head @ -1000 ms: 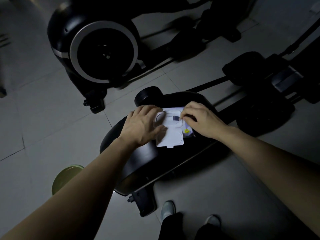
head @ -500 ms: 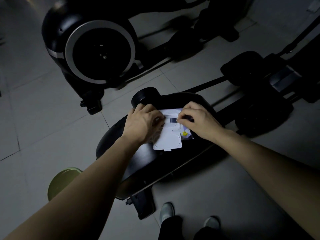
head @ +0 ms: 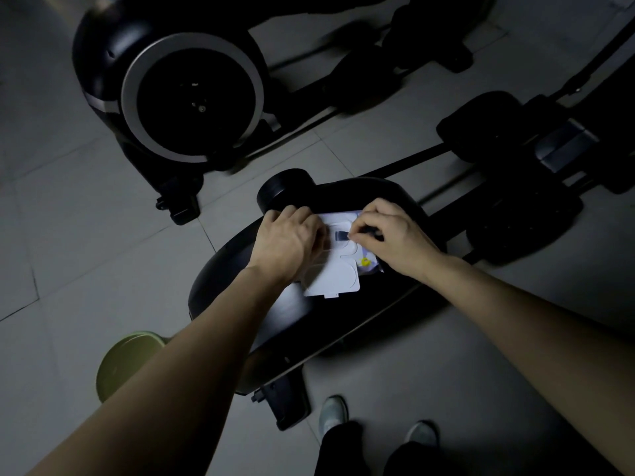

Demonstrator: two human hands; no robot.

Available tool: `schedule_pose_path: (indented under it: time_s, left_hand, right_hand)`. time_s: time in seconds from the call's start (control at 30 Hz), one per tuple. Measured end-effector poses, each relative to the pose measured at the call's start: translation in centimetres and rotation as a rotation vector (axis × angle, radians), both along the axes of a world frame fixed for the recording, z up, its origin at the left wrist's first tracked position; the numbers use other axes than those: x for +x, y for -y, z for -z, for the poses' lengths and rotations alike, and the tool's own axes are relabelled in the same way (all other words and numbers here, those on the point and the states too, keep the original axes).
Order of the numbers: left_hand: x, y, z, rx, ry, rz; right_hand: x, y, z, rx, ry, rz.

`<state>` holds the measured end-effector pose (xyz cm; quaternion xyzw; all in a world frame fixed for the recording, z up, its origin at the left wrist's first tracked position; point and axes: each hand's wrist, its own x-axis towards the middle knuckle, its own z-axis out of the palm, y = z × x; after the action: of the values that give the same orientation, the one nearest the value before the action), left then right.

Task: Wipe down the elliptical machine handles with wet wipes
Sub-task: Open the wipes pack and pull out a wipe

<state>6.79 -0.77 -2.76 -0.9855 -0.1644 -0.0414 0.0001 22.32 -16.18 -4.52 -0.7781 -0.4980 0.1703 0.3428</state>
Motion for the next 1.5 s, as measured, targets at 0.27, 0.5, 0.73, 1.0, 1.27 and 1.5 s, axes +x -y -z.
schedule_pose_path:
  time_s: [0.27, 0.5, 0.73, 1.0, 1.27, 1.5]
  left_hand:
    - [-0.3, -0.6, -0.6, -0.105, -0.012, 0.029]
    - [-1.4, -0.9, -1.5, -0.291, 0.049, 0.023]
    - [-1.2, -0.9, -1.4, -0.381, -0.026, -0.059]
    - [-0.9, -0.6, -3.0, -0.465, 0.053, -0.056]
    - [1.1, -1.6, -9.7, -0.564, 0.175, -0.124]
    - [1.9, -2.2, -15.3, -0.618, 0.217, -0.153]
  right_hand:
    - [0.2, 0.5, -0.6, -0.021, -0.059, -0.038]
    - [-0.1, 0.5, -0.8, -0.017, -0.096, -0.022]
    - [0.0, 0.5, -0.9, -0.065, -0.106, -0.017]
    - [0.0, 0.7, -1.6, -0.075, -0.105, -0.039]
    - [0.7, 0.2, -5.2, -0.107, -0.095, -0.025]
    - [3.1, -0.5, -12.4, -0.015, -0.119, 0.101]
